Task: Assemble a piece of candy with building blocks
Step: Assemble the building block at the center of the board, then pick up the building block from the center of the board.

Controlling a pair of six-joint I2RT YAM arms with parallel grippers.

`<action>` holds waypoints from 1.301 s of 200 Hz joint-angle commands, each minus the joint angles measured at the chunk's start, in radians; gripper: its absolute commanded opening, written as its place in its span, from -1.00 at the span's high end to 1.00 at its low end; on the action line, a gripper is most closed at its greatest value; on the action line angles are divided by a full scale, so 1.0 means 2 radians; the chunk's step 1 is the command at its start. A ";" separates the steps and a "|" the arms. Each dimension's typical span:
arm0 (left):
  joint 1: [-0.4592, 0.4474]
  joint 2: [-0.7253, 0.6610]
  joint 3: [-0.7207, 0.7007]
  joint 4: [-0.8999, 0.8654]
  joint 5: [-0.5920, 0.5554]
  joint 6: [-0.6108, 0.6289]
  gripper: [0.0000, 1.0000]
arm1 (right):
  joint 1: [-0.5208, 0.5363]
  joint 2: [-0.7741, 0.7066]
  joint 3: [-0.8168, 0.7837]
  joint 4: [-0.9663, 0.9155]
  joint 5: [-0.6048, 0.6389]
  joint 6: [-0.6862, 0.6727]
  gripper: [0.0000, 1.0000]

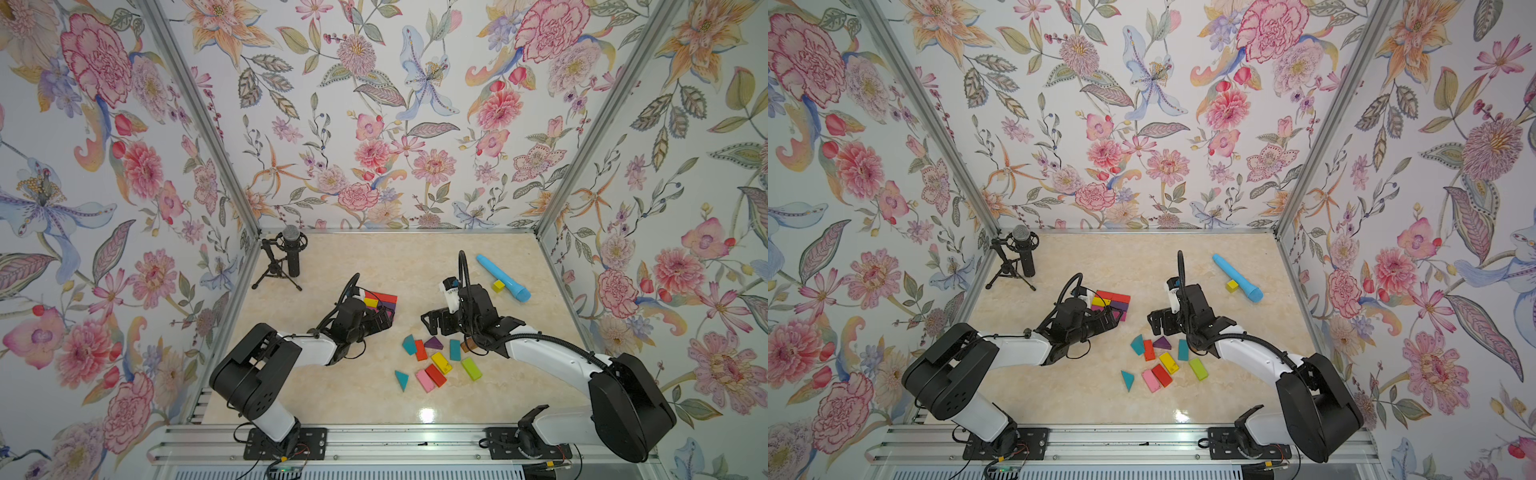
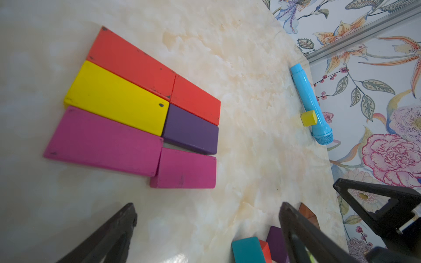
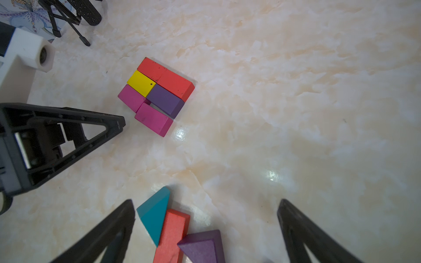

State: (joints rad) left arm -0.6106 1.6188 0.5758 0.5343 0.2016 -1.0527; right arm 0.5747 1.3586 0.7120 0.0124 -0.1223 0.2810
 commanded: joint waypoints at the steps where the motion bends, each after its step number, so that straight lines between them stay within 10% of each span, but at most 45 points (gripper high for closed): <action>1: -0.020 0.000 -0.003 -0.010 -0.015 -0.020 -0.98 | -0.002 -0.016 -0.005 -0.002 0.006 -0.002 -0.99; 260: -0.029 0.054 0.054 0.016 -0.030 -0.017 -0.98 | -0.004 -0.053 -0.016 -0.026 0.011 -0.010 -0.99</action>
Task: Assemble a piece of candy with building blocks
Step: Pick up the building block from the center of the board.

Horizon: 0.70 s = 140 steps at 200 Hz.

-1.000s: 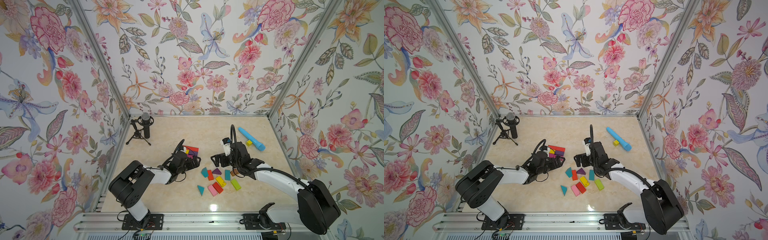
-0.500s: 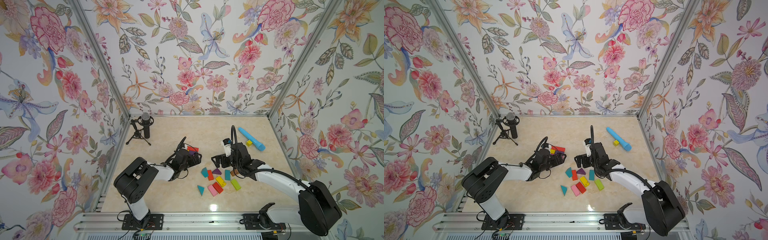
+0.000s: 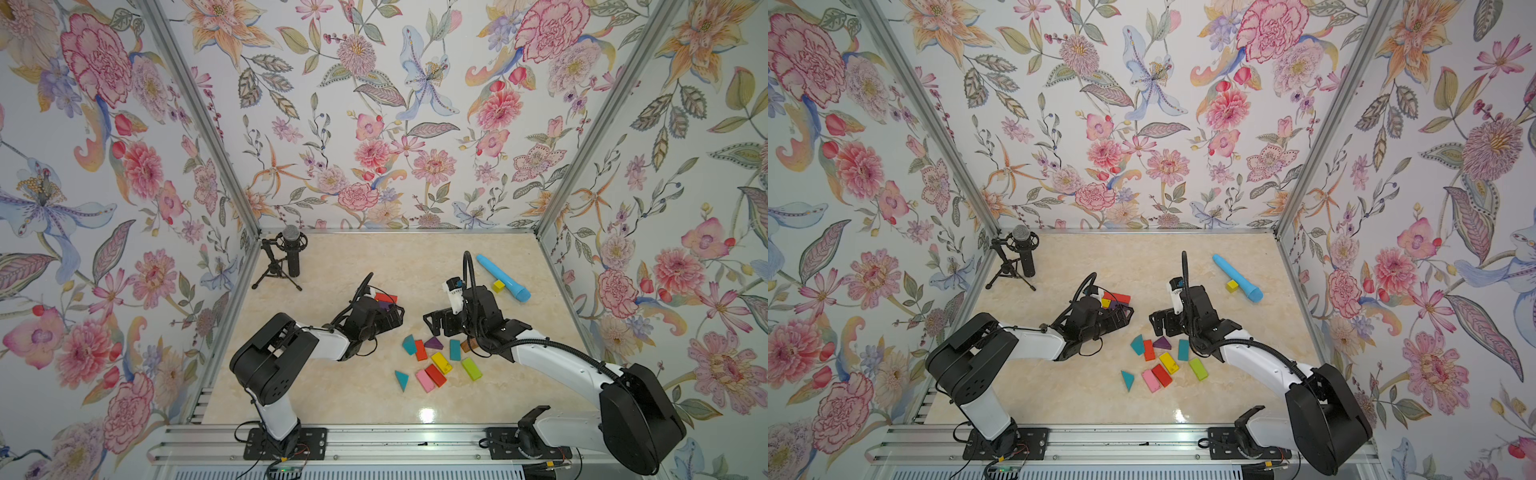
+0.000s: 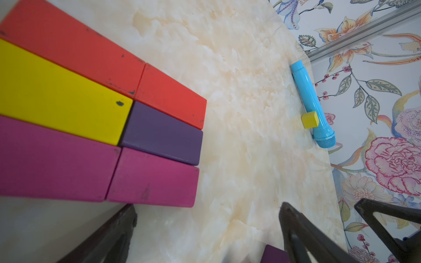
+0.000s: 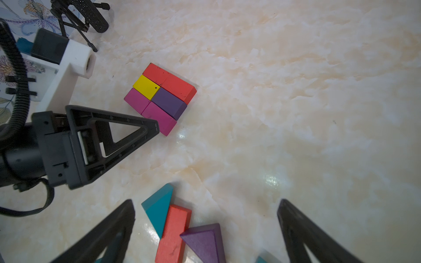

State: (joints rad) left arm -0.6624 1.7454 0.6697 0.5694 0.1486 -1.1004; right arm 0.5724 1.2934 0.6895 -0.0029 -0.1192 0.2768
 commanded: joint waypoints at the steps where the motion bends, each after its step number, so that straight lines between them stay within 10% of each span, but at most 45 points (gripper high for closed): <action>1: -0.003 -0.011 0.007 -0.003 -0.003 0.008 -0.98 | -0.003 -0.021 -0.005 -0.019 0.010 -0.008 -0.99; 53: -0.017 -0.151 0.035 -0.272 -0.006 0.176 -0.98 | 0.003 -0.095 -0.027 -0.091 0.018 0.016 -0.99; 140: -0.205 -0.175 0.005 -0.344 -0.120 0.042 -0.92 | 0.031 -0.138 -0.077 -0.094 0.017 0.076 -0.99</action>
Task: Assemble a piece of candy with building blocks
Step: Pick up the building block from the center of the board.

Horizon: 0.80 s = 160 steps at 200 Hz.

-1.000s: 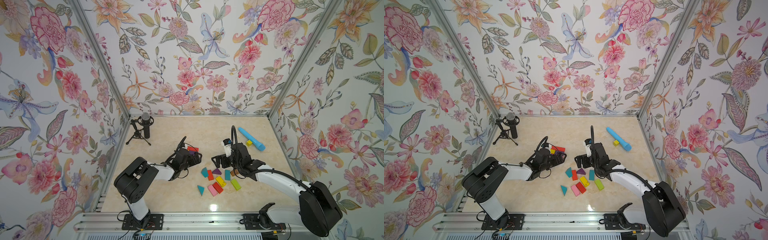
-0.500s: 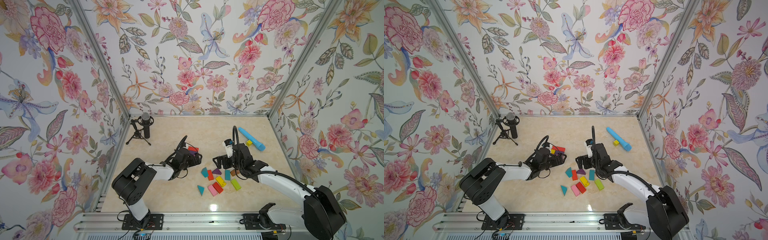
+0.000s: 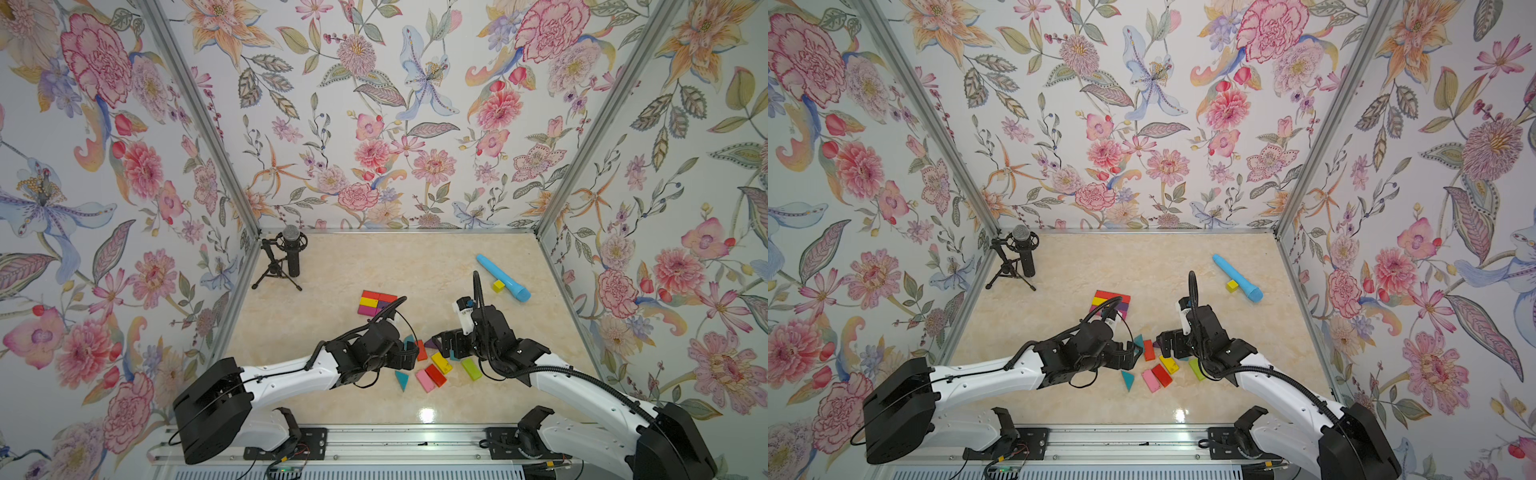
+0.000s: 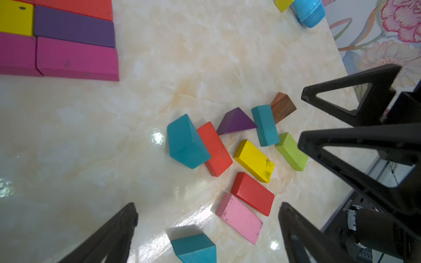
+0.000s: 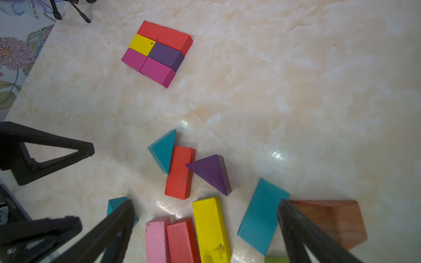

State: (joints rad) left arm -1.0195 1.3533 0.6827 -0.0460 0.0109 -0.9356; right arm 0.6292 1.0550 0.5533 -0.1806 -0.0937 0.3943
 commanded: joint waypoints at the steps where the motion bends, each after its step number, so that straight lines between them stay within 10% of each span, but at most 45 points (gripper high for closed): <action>1: -0.027 0.023 -0.001 -0.037 -0.052 -0.041 -0.92 | 0.002 -0.020 -0.010 -0.005 0.005 0.018 -0.99; 160: -0.100 0.125 0.050 -0.106 -0.092 -0.121 -0.19 | -0.043 -0.110 -0.076 -0.002 -0.042 0.015 -0.99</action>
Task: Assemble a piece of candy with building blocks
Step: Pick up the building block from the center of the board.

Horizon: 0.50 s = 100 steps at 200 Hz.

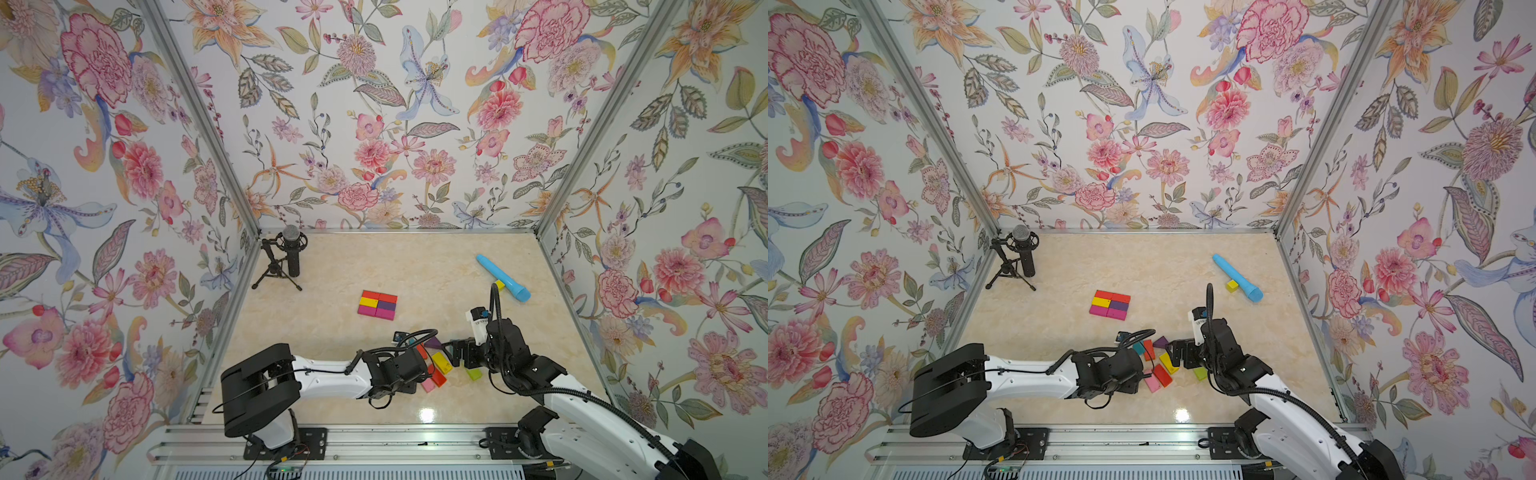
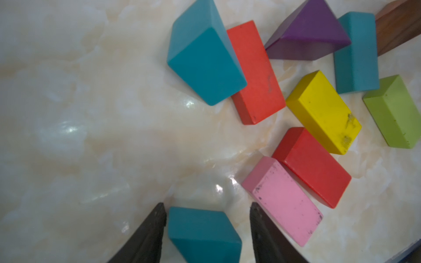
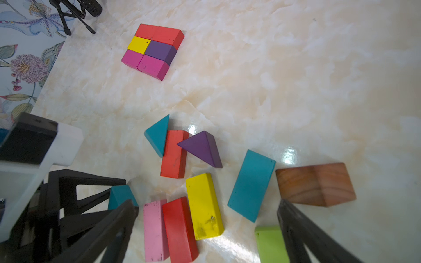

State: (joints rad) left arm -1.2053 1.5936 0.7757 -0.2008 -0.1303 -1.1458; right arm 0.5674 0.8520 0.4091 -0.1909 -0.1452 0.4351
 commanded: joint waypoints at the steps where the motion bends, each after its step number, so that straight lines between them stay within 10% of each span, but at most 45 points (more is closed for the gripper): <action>1: -0.007 0.005 0.004 -0.029 -0.021 -0.016 -0.18 | -0.012 -0.009 -0.005 0.003 -0.017 -0.006 -0.99; 64: 0.003 -0.010 -0.007 -0.036 -0.032 -0.001 0.48 | -0.027 -0.003 -0.004 0.005 -0.025 -0.011 -0.99; 100: 0.070 -0.062 -0.040 -0.022 -0.025 0.044 0.53 | -0.028 0.017 0.012 0.007 -0.022 -0.017 -0.99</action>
State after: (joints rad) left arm -1.1584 1.5425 0.7406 -0.2317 -0.1596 -1.1213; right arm 0.5152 0.8612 0.4091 -0.1898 -0.1841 0.4217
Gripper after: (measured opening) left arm 0.414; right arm 0.997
